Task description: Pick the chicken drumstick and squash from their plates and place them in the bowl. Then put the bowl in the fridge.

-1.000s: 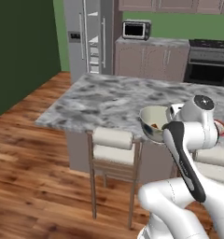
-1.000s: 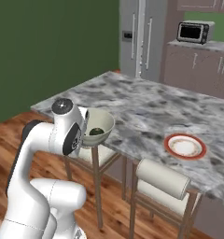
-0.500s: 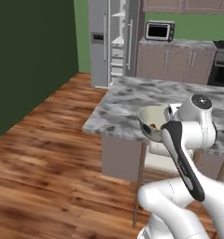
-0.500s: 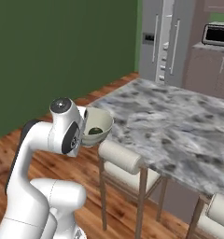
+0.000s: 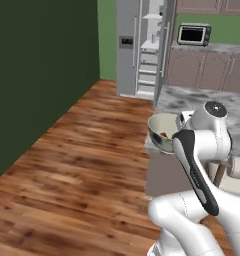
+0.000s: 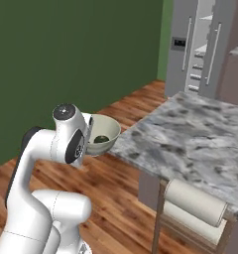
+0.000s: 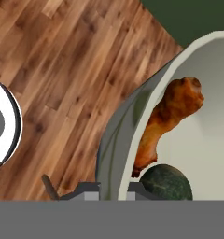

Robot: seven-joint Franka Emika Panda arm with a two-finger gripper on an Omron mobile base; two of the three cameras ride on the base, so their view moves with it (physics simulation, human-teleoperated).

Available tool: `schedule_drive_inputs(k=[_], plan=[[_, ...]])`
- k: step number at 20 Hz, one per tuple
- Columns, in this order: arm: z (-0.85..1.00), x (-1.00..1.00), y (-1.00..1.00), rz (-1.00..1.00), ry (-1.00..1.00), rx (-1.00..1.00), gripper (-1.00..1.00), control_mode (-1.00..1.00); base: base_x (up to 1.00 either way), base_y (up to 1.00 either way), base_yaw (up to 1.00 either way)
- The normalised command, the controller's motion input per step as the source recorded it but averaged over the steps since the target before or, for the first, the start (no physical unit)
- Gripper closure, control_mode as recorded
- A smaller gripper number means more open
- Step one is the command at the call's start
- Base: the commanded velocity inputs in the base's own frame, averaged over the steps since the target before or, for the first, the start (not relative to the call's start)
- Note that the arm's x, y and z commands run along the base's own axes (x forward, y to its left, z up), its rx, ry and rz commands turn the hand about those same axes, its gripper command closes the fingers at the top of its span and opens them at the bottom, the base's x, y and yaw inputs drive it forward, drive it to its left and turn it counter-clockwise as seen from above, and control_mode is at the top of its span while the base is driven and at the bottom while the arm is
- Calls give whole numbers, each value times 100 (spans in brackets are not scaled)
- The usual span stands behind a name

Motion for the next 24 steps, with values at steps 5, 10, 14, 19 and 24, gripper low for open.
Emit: schedule_drive_inputs(k=[5, 10, 14, 19, 24], plan=[[0, 0, 0, 0, 0, 0, 100, 100, 55, 85, -1], [0, 0, 0, 0, 0, 0, 100, 100, 62, 71, -11], [0, 0, 0, 0, 0, 0, 100, 100, 69, 52, -27], [0, 0, 0, 0, 0, 0, 100, 100, 72, 47, -32], [0, 0, 0, 0, 0, 0, 100, 100, 80, 41, -28]])
